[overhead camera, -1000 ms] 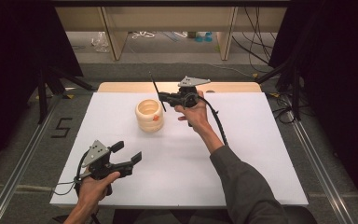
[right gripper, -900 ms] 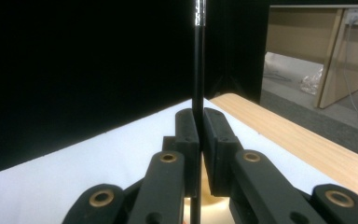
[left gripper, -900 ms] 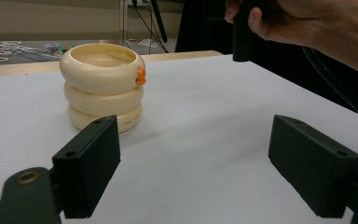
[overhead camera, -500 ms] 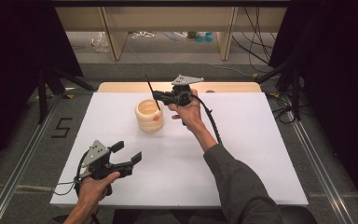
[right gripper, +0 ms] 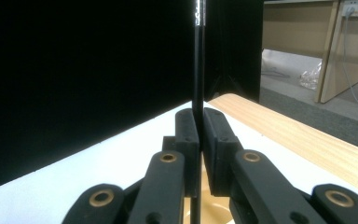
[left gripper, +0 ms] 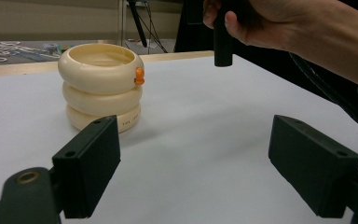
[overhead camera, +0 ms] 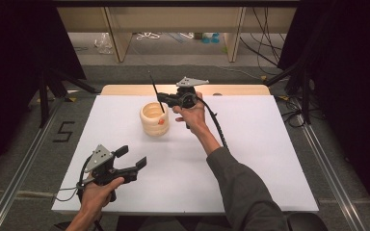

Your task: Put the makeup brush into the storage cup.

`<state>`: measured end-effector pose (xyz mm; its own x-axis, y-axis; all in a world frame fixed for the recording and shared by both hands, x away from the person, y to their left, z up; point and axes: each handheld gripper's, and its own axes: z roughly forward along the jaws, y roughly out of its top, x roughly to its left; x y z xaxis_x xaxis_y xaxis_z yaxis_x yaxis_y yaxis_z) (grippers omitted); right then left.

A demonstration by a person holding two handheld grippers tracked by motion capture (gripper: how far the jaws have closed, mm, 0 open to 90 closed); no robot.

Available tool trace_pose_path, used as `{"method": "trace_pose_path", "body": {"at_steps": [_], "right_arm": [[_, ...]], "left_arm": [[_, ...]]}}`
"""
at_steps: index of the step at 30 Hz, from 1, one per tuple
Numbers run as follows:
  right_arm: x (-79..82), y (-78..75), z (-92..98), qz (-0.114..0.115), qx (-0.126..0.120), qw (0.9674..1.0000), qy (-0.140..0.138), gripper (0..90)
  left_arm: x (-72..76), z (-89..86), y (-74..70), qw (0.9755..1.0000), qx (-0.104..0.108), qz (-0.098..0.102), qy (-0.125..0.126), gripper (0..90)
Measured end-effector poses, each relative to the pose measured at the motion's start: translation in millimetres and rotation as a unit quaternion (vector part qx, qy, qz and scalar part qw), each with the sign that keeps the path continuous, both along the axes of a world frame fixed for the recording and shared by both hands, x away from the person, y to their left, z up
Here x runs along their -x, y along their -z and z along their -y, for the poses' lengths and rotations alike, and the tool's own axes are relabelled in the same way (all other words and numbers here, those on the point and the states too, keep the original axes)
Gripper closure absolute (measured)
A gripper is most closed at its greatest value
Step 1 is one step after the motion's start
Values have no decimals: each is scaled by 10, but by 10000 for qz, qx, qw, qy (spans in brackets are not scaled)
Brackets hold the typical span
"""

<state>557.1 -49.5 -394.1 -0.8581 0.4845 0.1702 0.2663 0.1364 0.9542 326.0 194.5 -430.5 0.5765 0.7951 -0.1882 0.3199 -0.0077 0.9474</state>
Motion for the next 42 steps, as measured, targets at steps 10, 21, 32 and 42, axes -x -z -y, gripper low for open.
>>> {"method": "trace_pose_path", "body": {"at_steps": [10, 21, 32, 42], "right_arm": [[-46, -25, -142, 43, 75, 10000, -36, 857], [-93, 60, -183, -28, 67, 10000, 35, 857], [-116, 85, -204, -50, 27, 9999, 134, 857], [-125, 131, -239, -89, -6, 9999, 133, 857]], "left_arm": [[7, -4, -4, 10000, 10, -8, -12, 159], [7, -3, -4, 10000, 11, -12, -8, 160], [7, -2, -3, 10000, 17, -14, -7, 159], [8, -3, -4, 10000, 15, -12, -2, 159]]}}
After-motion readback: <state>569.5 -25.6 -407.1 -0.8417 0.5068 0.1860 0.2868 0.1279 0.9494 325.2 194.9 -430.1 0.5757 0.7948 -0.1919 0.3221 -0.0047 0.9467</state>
